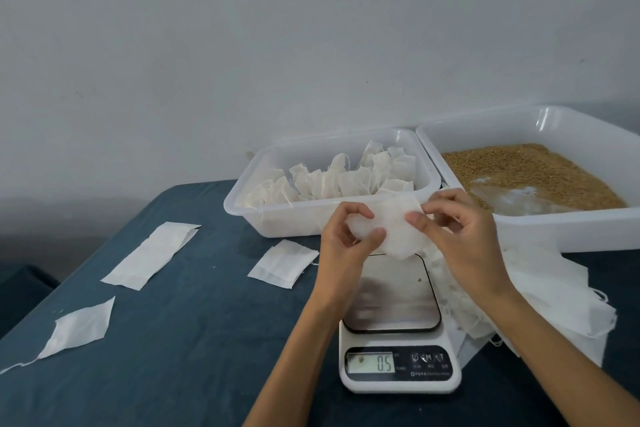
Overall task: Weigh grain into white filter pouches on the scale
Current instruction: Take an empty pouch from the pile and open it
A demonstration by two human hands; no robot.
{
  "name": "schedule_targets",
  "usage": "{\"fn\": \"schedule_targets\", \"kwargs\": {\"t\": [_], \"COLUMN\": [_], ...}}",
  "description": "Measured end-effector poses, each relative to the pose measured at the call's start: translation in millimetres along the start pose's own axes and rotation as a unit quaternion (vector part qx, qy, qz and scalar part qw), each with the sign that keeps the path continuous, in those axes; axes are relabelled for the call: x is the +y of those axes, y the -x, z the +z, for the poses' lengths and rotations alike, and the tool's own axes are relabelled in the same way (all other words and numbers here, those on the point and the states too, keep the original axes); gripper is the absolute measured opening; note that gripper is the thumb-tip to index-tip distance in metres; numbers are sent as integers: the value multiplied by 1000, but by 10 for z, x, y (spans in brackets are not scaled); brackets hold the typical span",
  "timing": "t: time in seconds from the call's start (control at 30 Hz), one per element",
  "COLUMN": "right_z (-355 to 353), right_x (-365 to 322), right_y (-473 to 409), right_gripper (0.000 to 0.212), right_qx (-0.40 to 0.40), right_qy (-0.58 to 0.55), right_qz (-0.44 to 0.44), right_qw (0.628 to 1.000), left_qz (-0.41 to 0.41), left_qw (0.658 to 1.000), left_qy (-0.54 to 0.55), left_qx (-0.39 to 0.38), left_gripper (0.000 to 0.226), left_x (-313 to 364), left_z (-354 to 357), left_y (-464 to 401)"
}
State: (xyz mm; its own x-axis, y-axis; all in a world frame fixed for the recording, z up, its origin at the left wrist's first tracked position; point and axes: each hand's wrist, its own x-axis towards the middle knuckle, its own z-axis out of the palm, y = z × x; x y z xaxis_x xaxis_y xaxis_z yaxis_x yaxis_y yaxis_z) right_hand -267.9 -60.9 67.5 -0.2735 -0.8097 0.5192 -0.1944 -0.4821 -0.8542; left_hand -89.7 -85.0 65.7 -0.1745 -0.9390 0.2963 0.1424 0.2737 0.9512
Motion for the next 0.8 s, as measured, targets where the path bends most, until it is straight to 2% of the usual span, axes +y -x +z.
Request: {"fn": "schedule_targets", "kwargs": {"t": [0.07,0.23,0.37,0.47,0.63,0.73,0.8], "right_z": [-36,-24,-13,-21,-20,-20,-14], "right_x": [16,-26,-10,-10,7,2,-3], "right_y": [-1,-6,6,7,18,11,3], "right_gripper": [7,17,5,12,6,16,12], "right_qx": [37,-15,-10,0,-7,-26,-37], "right_qy": [51,-42,-14,2,32,66,32], "right_qz": [-29,-2,8,6,25,40,54], "right_qw": [998,999,1000,1000,999,997,997], "left_qz": [16,48,41,47,68,73,78], "left_qw": [999,997,997,996,993,992,990], "left_qy": [-46,-57,-55,-62,-82,-96,-107], "left_qx": [12,-5,29,41,51,46,42], "left_gripper": [20,17,24,29,32,34,38], "left_x": [-23,-23,-83,-94,-73,-84,-88], "left_z": [7,44,25,28,42,42,46], "left_y": [-2,12,6,17,41,36,41]}}
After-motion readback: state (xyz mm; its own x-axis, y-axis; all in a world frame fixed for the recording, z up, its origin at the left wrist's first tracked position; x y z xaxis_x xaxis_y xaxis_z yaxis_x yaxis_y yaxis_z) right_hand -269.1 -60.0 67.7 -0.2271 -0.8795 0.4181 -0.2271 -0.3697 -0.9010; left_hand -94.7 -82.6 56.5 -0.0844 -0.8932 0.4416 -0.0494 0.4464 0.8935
